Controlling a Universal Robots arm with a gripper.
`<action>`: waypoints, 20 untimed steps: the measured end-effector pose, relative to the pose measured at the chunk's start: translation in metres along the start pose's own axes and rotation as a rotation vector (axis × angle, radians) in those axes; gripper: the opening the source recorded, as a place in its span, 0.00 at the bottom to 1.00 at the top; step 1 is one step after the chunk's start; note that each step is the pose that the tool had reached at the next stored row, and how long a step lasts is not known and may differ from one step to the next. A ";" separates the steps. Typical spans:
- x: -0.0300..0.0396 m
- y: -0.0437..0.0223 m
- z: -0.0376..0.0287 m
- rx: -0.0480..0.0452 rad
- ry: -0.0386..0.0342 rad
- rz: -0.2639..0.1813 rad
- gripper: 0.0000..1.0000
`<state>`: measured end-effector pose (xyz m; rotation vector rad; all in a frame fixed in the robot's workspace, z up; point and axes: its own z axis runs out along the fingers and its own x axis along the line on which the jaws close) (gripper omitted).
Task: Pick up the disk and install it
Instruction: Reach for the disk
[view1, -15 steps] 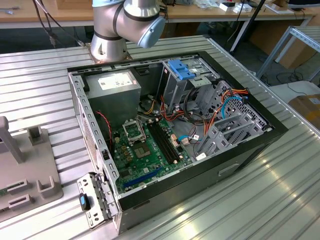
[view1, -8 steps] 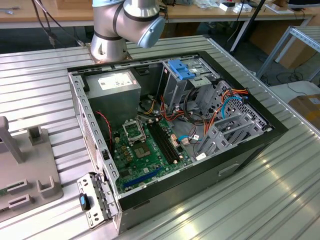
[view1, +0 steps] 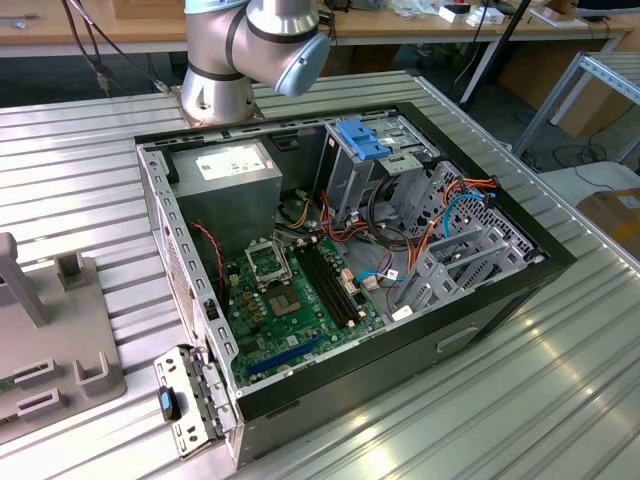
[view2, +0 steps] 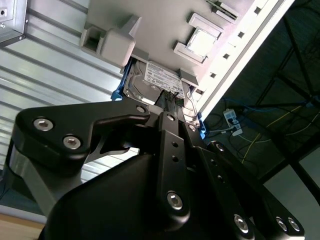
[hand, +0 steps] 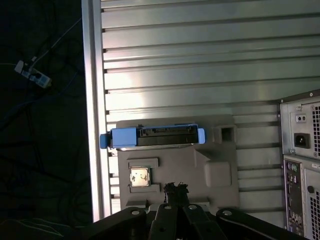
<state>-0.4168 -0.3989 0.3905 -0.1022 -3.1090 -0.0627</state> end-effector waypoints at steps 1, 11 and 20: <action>0.0000 0.0000 0.0000 0.0000 0.0000 0.000 0.11; 0.0004 0.0012 0.0000 0.0000 0.0000 0.000 0.11; 0.0170 0.0332 0.0019 -0.0001 0.0000 0.000 0.11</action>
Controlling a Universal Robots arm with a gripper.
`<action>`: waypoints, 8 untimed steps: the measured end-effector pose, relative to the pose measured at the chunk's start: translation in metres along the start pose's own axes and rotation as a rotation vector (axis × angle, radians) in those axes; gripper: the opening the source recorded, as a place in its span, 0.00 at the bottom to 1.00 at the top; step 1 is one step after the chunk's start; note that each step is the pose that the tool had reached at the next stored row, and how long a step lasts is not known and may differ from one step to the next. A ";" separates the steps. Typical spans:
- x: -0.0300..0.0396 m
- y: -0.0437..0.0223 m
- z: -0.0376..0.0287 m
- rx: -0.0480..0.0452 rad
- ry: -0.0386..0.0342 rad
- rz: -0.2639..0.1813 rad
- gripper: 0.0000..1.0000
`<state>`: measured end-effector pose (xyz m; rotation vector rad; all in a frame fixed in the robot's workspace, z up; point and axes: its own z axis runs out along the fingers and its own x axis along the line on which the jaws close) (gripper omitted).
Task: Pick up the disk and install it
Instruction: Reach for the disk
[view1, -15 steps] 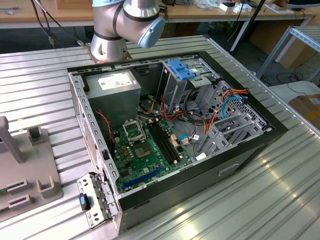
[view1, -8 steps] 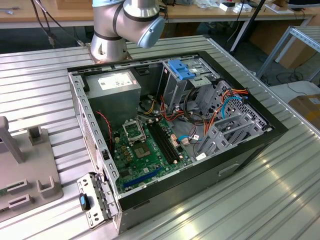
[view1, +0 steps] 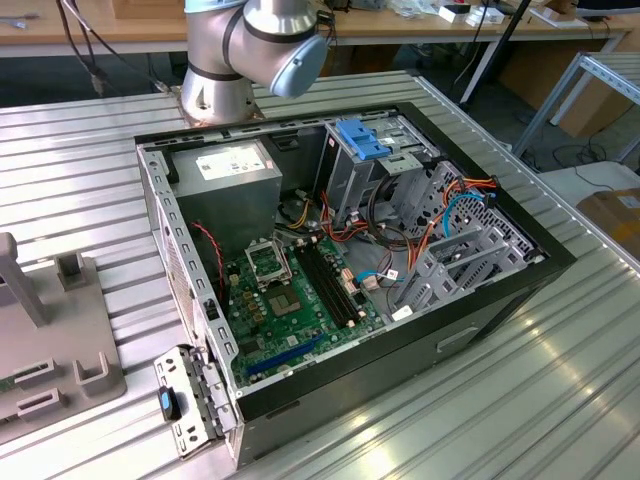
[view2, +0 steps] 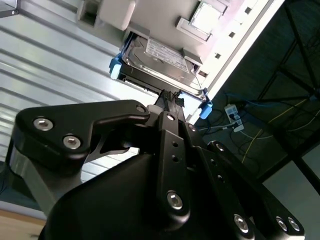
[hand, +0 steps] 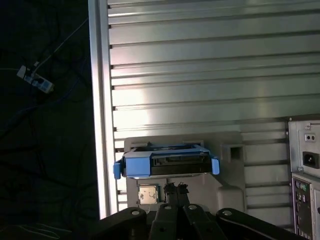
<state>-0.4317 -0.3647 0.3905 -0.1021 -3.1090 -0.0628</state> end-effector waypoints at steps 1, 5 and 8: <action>0.0029 0.0022 0.0003 0.0000 0.0001 0.000 0.11; 0.0157 0.0100 0.0058 0.0000 0.0000 0.000 0.11; 0.0195 0.0111 0.0086 0.0000 0.0000 0.000 0.11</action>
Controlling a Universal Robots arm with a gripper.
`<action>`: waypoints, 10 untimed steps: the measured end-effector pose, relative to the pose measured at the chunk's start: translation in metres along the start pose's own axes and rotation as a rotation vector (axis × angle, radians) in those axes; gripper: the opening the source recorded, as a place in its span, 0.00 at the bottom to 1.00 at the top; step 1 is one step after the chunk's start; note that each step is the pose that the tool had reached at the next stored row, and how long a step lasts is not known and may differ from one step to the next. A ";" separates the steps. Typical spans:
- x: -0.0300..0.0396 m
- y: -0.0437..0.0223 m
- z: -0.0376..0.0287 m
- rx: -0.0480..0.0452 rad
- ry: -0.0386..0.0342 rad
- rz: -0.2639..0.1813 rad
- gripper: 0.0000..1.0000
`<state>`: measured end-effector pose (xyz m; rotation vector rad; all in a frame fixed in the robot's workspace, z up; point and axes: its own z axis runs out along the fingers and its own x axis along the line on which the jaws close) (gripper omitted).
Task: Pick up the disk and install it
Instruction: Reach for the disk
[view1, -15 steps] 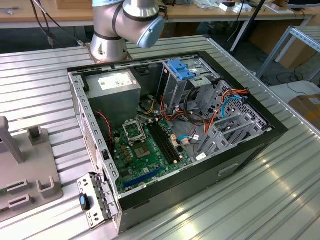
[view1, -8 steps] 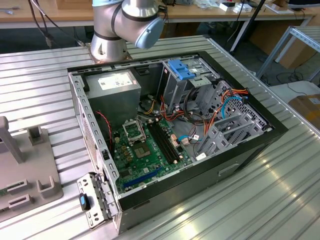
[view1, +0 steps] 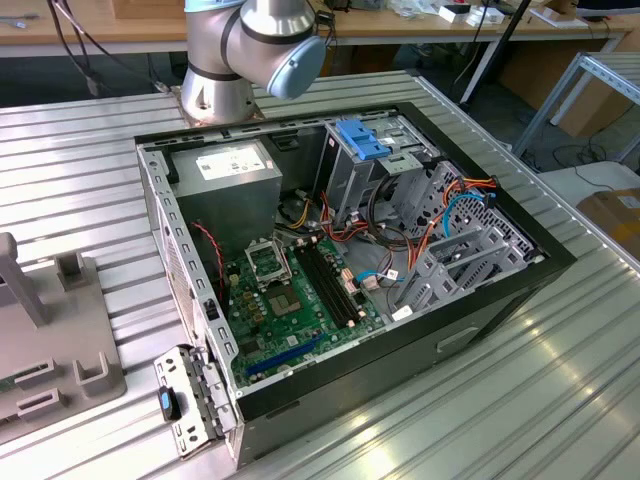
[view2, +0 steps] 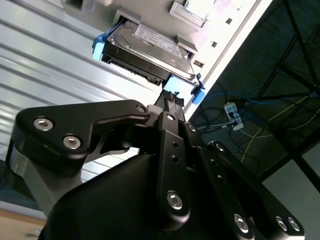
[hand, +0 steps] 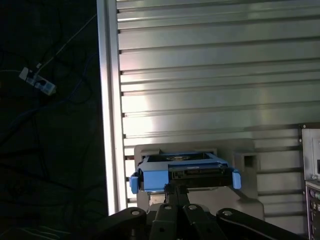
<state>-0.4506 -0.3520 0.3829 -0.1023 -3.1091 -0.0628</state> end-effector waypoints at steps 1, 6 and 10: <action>0.0007 -0.0001 0.0004 0.0001 0.0002 0.000 0.11; 0.0056 -0.0006 0.0048 -0.0001 -0.0001 -0.001 0.11; 0.0092 -0.0009 0.0070 0.0000 0.0000 -0.001 0.11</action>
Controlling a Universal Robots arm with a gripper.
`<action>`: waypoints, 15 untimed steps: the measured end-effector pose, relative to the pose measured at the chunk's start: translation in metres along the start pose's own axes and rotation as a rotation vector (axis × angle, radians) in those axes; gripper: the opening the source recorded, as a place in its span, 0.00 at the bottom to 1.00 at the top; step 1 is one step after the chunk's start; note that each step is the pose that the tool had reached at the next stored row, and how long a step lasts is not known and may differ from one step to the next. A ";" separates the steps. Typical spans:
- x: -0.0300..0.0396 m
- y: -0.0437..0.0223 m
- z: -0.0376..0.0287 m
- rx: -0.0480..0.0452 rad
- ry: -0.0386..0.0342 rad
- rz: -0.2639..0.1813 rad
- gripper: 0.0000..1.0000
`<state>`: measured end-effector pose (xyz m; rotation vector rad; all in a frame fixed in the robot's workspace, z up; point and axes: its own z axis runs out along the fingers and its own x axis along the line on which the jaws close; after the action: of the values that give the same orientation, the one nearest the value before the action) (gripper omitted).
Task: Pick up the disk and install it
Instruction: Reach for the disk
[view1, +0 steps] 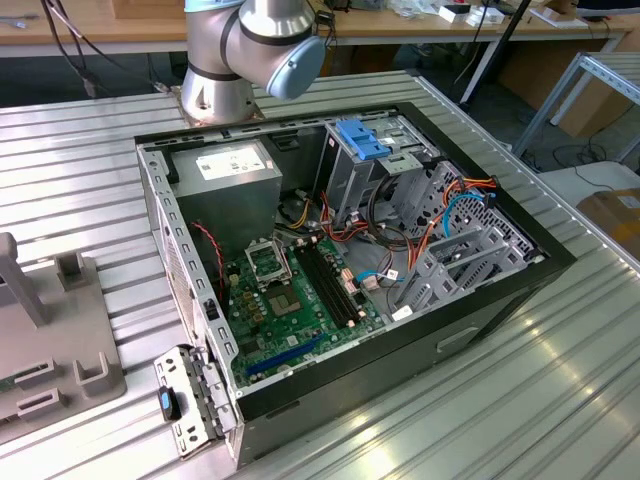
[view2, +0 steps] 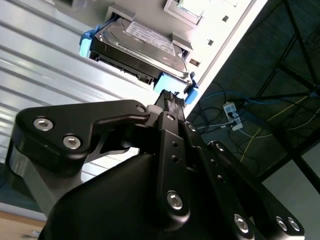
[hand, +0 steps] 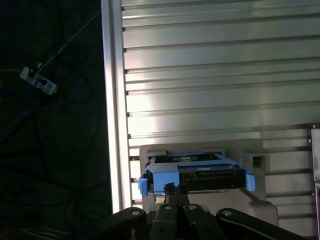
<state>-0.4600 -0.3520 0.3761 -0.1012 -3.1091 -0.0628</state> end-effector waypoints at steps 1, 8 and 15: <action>0.0000 0.0000 0.0000 0.0000 0.0000 0.000 0.11; 0.0028 -0.0003 0.0022 -0.0004 0.0000 0.000 0.11; 0.0028 -0.0003 0.0028 -0.0004 0.0000 0.000 0.11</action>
<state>-0.4629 -0.3520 0.3734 -0.1013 -3.1090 -0.0634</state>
